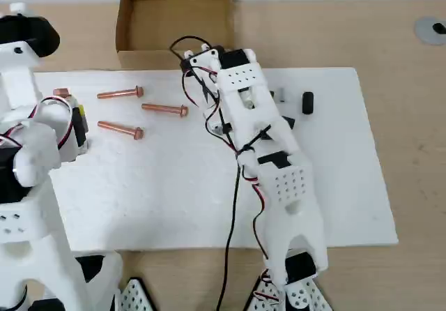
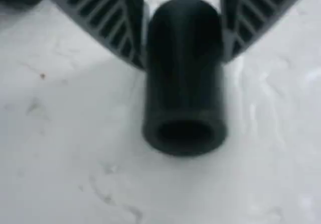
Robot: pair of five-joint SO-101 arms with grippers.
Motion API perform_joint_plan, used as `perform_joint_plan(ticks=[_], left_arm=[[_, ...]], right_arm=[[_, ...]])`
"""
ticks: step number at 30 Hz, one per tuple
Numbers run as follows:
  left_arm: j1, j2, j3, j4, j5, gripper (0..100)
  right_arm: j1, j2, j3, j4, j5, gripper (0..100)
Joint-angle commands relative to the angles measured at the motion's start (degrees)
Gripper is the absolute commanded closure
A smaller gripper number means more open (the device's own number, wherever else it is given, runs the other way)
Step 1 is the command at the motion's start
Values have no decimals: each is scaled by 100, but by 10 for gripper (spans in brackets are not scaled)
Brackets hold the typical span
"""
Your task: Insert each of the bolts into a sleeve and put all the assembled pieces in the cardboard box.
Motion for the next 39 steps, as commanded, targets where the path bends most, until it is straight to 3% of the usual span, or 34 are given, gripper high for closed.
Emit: perform_joint_plan(ticks=[1,9,15,21,30,34,39], left_arm=[[62,-119,-35,-114,-44,990],[70,-743,-18,-264,202,990],[26,-1903,510,-686,835,990],[53,-2985,1890,-1512,897,993],[70,-3486,3024,-2470,897,994],[466,-3530,3525,-2971,897,992],[985,-3530,3877,-3332,914,992]], right_arm=[[13,-31,-48,149,255,988],[-13,-1446,-1200,897,299,988],[-488,-3811,-716,897,299,988],[-1007,-6079,892,677,273,988],[-444,-8769,4101,-97,246,988],[-418,-9991,5684,-844,-97,988],[-409,-11512,7600,-2541,132,989]])
